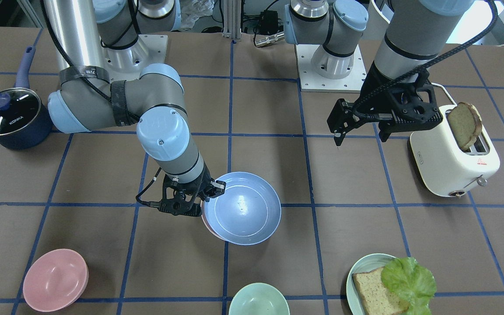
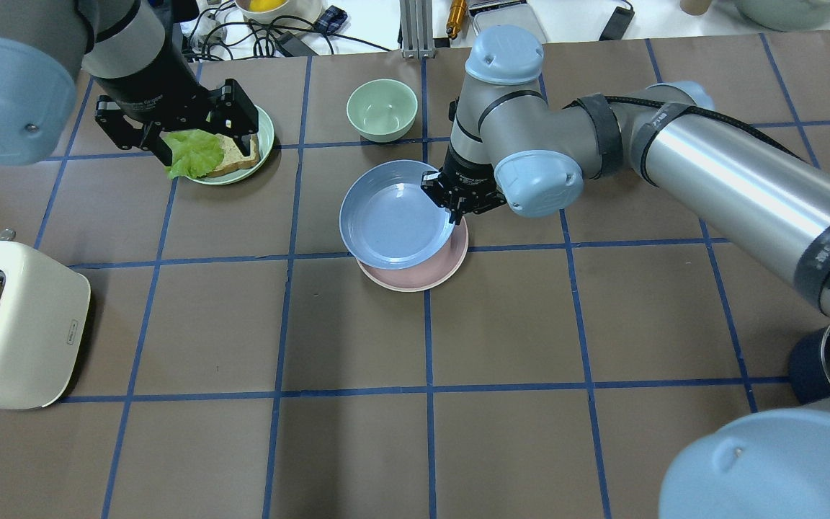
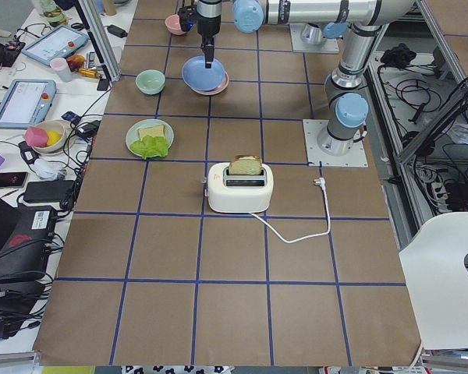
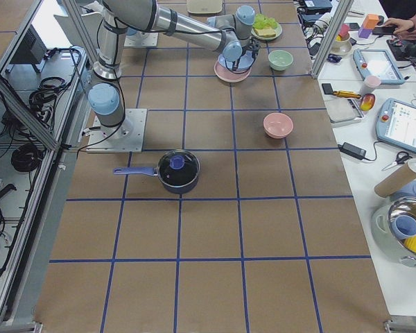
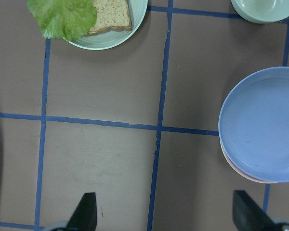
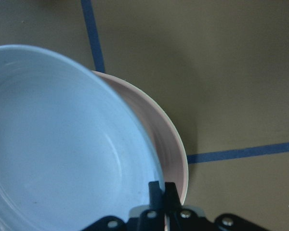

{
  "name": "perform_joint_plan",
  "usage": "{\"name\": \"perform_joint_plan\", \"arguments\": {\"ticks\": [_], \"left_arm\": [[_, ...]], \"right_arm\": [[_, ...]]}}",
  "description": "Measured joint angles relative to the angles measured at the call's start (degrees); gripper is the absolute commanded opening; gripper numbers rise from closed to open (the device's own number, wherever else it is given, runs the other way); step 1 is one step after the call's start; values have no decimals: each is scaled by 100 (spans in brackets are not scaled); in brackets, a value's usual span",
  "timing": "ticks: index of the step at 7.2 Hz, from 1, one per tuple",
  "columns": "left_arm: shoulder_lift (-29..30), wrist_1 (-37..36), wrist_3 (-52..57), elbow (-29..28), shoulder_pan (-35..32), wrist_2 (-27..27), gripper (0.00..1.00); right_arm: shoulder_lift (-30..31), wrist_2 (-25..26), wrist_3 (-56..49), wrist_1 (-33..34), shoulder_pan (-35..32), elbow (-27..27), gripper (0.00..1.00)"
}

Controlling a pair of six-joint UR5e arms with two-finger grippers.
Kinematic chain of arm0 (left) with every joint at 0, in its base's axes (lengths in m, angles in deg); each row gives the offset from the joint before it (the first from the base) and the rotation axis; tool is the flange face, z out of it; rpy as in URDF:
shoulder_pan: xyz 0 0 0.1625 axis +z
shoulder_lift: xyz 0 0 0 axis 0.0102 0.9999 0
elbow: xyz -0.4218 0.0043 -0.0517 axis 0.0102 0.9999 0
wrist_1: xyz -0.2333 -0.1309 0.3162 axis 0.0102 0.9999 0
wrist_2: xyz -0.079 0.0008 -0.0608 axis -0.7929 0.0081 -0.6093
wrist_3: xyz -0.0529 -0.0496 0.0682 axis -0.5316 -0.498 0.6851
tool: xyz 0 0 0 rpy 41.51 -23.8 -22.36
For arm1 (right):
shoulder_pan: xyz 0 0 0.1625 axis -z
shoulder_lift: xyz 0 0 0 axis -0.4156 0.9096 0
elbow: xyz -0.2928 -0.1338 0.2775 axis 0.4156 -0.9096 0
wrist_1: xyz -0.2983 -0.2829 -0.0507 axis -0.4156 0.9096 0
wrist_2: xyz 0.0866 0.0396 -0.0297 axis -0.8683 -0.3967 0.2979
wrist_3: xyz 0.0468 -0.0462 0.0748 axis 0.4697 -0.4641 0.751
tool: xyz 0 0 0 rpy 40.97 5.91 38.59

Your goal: Stack three plates with pink and blue

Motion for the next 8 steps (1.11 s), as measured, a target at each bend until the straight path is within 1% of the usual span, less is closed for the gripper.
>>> {"name": "perform_joint_plan", "arguments": {"ticks": [1, 2, 3, 5, 6, 7, 8], "left_arm": [[44, -167, 2, 19, 6, -8, 100], [58, -266, 4, 49, 2, -5, 100], [53, -312, 0, 71, -6, 7, 100], [-32, -313, 3, 143, -14, 14, 100], [-61, -320, 11, 200, -16, 9, 100], [-58, -327, 15, 211, -15, 4, 100], [-33, -340, 12, 195, -14, -3, 100]], "right_arm": [[1, 25, -12, -12, 61, 0, 0], [4, 34, -15, -26, 102, 3, 37], [9, 35, -4, -29, 121, 35, 99], [35, 75, 2, 31, 134, 164, 100], [79, 111, -22, 35, 162, 125, 100], [128, 182, -153, -24, 231, -31, 100], [214, 297, -503, -243, 363, -295, 100]]}}
